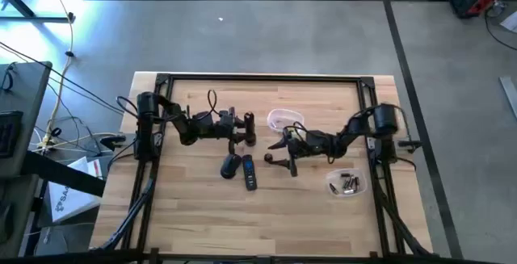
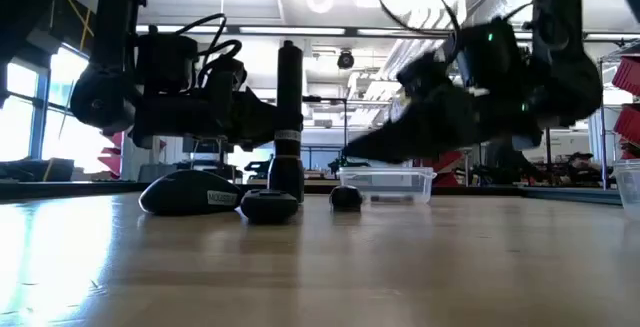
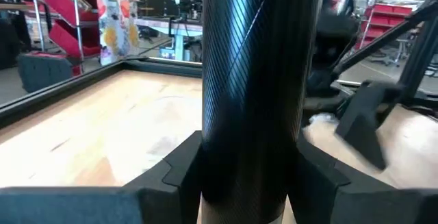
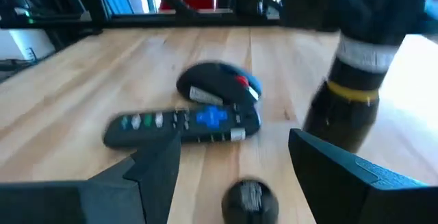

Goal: Insert battery
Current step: Close the flashlight battery compartment

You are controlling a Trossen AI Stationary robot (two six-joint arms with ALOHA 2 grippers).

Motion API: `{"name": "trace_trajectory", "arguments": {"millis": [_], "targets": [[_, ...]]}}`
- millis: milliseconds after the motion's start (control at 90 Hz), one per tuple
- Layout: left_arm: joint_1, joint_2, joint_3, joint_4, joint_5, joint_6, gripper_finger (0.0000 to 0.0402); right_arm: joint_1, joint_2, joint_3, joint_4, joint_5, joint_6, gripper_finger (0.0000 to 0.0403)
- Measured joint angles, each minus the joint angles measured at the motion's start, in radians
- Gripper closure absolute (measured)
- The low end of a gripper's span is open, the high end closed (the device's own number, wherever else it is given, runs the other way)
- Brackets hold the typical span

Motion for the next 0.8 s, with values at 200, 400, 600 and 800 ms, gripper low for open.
{"name": "trace_trajectory", "arguments": {"millis": [200, 400, 600, 800], "targets": [[-0.018, 0.000, 0.001, 0.000, 0.000, 0.006, 0.0264, 0.000, 0.101, 0.013, 0.031, 0.024, 0.012, 0.0162], [-0.018, 0.000, 0.001, 0.000, 0.001, 0.009, 0.0264, -0.007, 0.148, 0.071, 0.030, 0.027, -0.002, 0.0163], [-0.023, 0.000, 0.001, -0.001, 0.001, 0.013, 0.0264, -0.031, 0.181, 0.105, 0.004, -0.013, -0.018, 0.0163], [-0.029, 0.000, 0.001, -0.001, 0.001, 0.021, 0.0264, -0.046, 0.181, 0.090, 0.010, -0.015, -0.016, 0.0177]]}}
